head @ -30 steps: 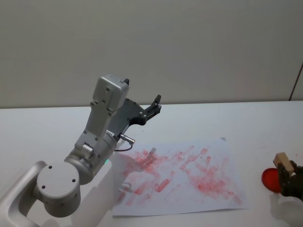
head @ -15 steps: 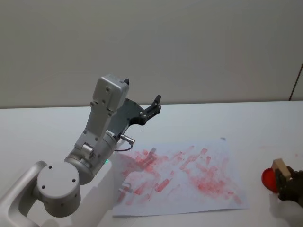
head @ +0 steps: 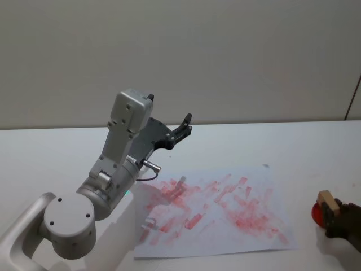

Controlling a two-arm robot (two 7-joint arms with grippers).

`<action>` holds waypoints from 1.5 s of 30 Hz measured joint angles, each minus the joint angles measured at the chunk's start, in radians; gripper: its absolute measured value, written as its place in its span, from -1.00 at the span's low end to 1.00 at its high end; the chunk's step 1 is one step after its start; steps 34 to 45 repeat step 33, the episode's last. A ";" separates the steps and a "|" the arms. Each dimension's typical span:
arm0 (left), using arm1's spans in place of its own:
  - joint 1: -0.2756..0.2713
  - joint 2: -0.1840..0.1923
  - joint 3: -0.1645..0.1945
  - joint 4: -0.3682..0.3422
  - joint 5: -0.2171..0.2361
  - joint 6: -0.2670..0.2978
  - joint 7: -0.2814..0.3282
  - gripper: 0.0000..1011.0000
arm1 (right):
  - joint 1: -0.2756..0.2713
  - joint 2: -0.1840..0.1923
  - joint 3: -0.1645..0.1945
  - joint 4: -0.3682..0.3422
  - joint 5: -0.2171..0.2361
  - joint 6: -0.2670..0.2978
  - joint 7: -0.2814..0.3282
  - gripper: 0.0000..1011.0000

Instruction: Use the one hand to pick up the stamp and affix it onto the A4 paper.

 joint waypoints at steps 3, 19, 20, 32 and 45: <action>0.000 0.000 0.000 0.000 0.000 0.000 0.000 0.98 | 0.007 -0.003 -0.001 0.008 -0.005 0.001 0.005 -0.51; 0.000 0.000 0.000 0.000 0.000 0.000 0.000 0.98 | 0.023 -0.011 -0.005 0.028 -0.016 0.004 0.016 0.51; 0.000 0.000 0.000 0.000 0.000 0.000 0.000 0.98 | 0.024 -0.011 -0.005 0.028 -0.017 0.004 0.016 0.55; 0.000 0.000 0.000 0.000 0.000 0.000 0.000 0.98 | 0.028 -0.013 -0.007 0.032 -0.019 0.004 0.019 0.98; 0.000 0.000 0.000 0.000 0.000 0.000 0.000 0.98 | 0.028 -0.013 -0.007 0.032 -0.020 0.004 0.019 0.98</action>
